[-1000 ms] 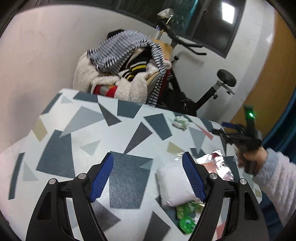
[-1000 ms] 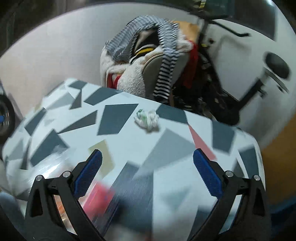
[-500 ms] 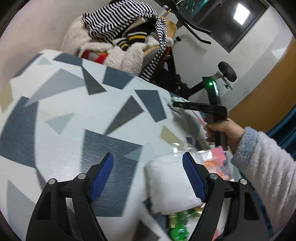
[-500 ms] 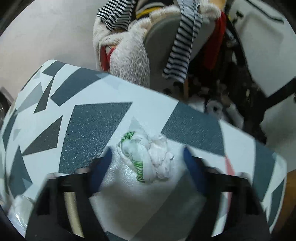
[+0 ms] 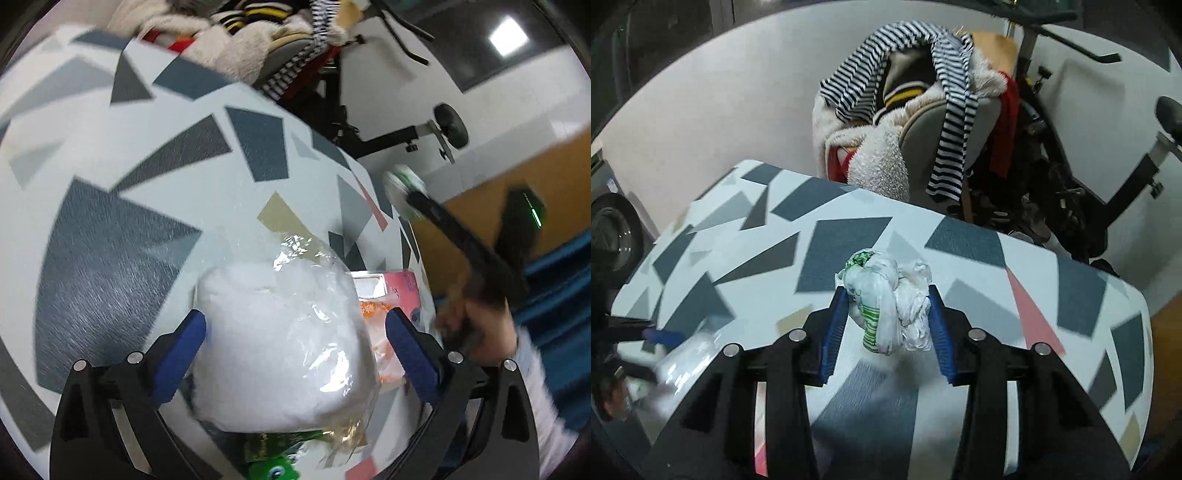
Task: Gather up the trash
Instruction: 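Grasp the white plastic bag with the left gripper while the right gripper holds the tissue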
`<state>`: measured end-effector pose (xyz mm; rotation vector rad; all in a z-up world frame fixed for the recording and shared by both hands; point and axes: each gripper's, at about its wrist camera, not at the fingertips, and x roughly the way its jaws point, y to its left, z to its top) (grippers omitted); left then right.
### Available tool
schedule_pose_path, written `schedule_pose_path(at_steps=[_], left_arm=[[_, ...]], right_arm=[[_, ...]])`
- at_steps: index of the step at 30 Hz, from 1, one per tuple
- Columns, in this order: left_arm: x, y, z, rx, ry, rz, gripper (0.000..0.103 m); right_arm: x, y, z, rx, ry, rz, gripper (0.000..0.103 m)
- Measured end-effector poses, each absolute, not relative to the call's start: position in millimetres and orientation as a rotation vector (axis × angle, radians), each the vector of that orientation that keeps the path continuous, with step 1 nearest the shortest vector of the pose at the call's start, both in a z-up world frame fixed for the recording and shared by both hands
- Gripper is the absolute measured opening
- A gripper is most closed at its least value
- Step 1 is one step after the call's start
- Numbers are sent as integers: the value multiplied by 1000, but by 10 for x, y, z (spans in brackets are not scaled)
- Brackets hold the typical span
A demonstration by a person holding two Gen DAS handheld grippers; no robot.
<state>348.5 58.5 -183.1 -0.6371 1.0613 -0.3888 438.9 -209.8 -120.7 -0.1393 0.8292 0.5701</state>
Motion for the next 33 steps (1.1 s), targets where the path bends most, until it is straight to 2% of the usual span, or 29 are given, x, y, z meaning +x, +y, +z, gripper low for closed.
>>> schedule_pose_path(at_steps=[2, 4, 6, 11, 22, 33], left_arm=[[3486, 581, -1872, -652, 1061, -373, 96], [3485, 611, -1898, -662, 1074, -349, 67], [3489, 673, -1895, -702, 1077, -339, 56], [3402, 645, -1592, -576, 1019, -330, 52], [2828, 625, -796, -408, 849, -296, 52], [1816, 379, -581, -225, 772, -341, 52]], right_arm=[[4146, -2212, -1183, -119, 826, 565, 44], [4014, -2280, -1163, -102, 826, 559, 44], [3868, -2361, -1136, -65, 824, 557, 44], [3489, -2461, -980, -25, 788, 550, 44], [2656, -2478, -732, 11, 755, 544, 44], [1819, -2485, -775, 32, 746, 538, 44]])
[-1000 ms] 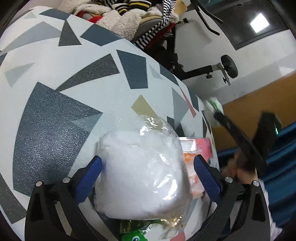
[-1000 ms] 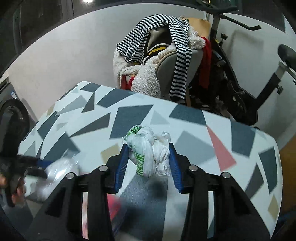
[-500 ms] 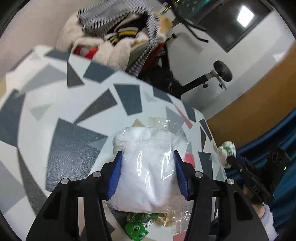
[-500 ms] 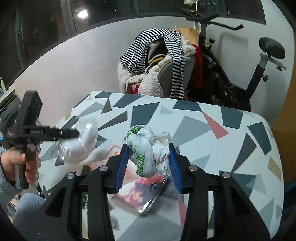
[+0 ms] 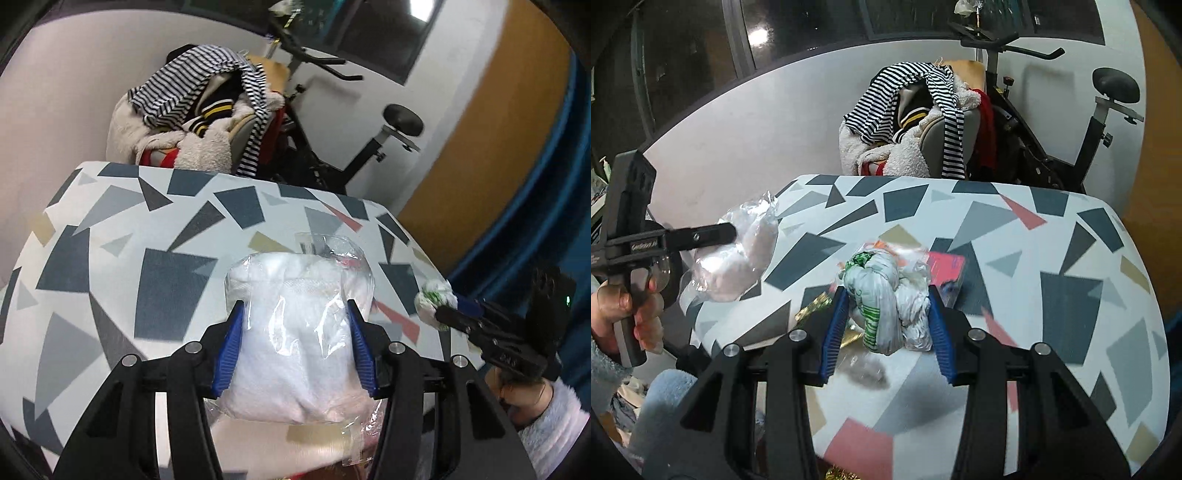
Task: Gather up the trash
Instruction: 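Grasp the white plastic bag with the left gripper while the right gripper holds the tissue, then drop the white plastic bag from the left gripper into the brown bin while the right gripper drops the tissue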
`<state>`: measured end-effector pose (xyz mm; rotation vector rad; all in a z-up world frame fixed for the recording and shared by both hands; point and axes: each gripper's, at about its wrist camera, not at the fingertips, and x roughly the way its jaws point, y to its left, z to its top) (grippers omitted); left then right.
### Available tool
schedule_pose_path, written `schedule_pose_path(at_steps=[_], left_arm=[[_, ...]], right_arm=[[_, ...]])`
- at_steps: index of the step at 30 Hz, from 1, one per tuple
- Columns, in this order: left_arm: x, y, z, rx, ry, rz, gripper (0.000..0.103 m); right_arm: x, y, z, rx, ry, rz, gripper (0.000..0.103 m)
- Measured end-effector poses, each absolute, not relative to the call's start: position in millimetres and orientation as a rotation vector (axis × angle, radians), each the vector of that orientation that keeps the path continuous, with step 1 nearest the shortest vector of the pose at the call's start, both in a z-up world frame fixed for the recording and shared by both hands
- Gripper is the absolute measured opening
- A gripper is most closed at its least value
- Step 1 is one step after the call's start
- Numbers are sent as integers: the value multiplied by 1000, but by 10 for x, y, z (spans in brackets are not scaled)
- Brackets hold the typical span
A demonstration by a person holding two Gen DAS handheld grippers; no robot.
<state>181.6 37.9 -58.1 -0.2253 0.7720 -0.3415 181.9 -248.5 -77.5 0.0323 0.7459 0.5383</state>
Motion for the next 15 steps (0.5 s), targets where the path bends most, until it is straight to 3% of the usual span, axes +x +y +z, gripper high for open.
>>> schedule_pose_path(at_steps=[15], left_arm=[[468, -23, -1165, -85, 802, -450, 52]], right_arm=[[535, -2482, -1258, 60, 742, 546, 44]])
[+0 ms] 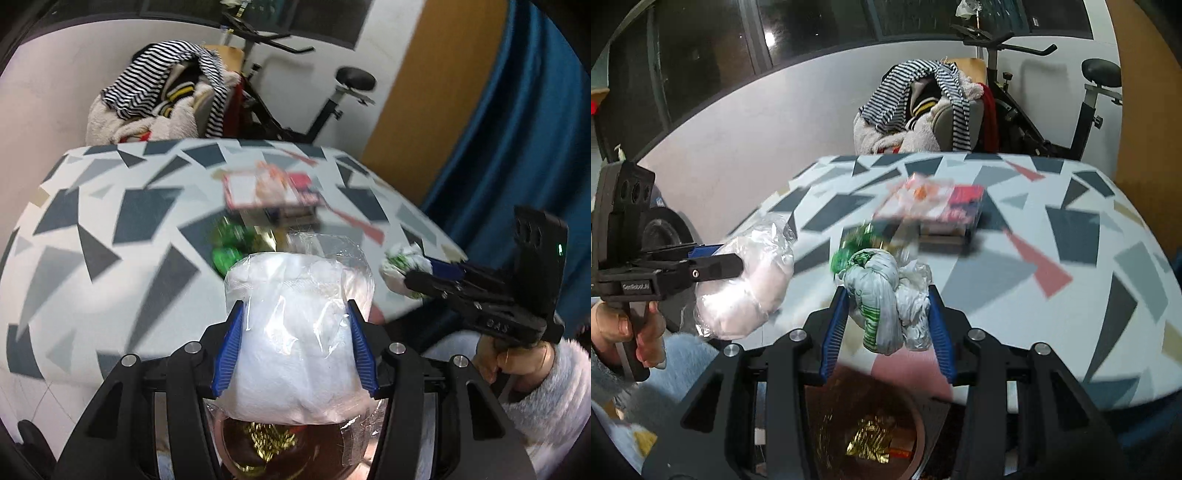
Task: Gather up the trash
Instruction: 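Drop the white plastic bag from the left gripper into the brown bin while the right gripper drops the tissue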
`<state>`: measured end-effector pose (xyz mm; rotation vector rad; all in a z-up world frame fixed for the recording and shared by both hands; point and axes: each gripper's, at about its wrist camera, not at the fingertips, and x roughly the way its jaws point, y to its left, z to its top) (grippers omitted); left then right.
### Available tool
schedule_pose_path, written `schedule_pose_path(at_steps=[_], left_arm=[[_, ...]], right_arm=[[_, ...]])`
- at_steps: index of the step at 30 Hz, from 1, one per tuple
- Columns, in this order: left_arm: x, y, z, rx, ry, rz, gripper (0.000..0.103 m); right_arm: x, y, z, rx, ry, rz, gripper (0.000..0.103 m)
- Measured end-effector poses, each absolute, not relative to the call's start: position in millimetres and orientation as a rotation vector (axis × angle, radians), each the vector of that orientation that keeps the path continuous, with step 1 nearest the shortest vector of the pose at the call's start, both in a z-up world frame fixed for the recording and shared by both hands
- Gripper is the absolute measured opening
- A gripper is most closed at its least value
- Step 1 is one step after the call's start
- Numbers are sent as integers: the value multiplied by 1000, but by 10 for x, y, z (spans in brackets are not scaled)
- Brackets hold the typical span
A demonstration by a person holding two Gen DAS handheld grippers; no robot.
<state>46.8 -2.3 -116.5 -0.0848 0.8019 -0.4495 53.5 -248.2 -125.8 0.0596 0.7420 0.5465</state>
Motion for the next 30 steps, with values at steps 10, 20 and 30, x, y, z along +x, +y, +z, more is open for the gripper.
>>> schedule_pose_path(at_steps=[10, 20, 30], left_arm=[[96, -264, -1875, 47, 906, -462, 53], [229, -320, -2144, 25, 986, -482, 63], [218, -141, -1838, 2, 898, -431, 70]], right_arm=[[159, -2452, -1726, 106, 769, 522, 44], [131, -2580, -1942, 111, 825, 497, 44], [142, -2373, -2097, 73, 872, 541, 44]])
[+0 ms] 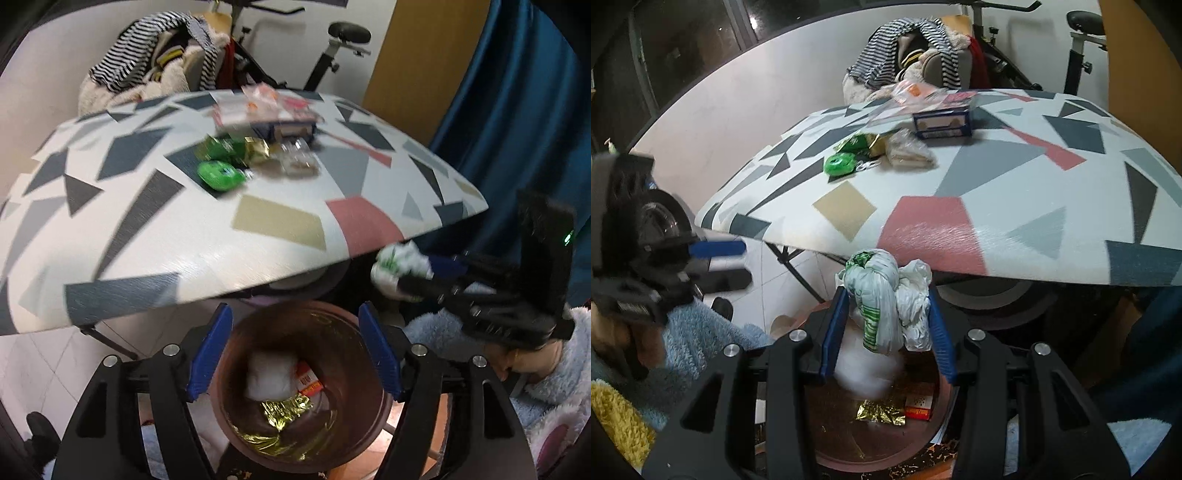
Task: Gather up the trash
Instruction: 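Drop the white plastic bag from the left gripper into the brown bin while the right gripper drops the tissue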
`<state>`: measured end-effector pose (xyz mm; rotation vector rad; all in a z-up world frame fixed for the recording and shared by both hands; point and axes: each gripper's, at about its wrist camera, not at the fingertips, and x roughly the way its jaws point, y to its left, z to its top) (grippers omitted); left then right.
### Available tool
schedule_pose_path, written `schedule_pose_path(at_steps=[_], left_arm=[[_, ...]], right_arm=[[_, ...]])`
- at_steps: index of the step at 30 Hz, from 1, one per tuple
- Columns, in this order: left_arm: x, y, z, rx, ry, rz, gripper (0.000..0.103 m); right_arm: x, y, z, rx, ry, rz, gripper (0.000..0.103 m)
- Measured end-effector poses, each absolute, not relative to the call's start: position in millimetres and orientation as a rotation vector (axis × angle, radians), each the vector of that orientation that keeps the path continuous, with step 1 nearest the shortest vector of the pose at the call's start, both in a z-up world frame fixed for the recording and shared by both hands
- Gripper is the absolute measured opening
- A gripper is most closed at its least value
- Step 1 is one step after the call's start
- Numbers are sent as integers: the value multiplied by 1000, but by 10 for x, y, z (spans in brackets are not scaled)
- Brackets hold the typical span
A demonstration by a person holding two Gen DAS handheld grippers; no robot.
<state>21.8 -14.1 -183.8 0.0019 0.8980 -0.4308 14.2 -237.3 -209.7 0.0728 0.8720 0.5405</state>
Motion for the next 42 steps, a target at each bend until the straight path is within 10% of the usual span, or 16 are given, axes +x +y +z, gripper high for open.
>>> schedule_pose_path(at_steps=[26, 28, 32, 42], left_arm=[[-117, 513, -1899, -54, 795, -202, 82], [-104, 495, -1917, -47, 804, -201, 82], [-82, 509, -1933, -56, 810, -187, 82], [-49, 448, -1941, -36, 820, -179, 86]], right_arm=[[138, -1682, -2730, -110, 1080, 626, 46], [146, -1664, -2736, -109, 1086, 629, 49], [134, -1734, -2682, -89, 1050, 604, 92], [194, -2019, -2508, -26, 983, 505, 97]])
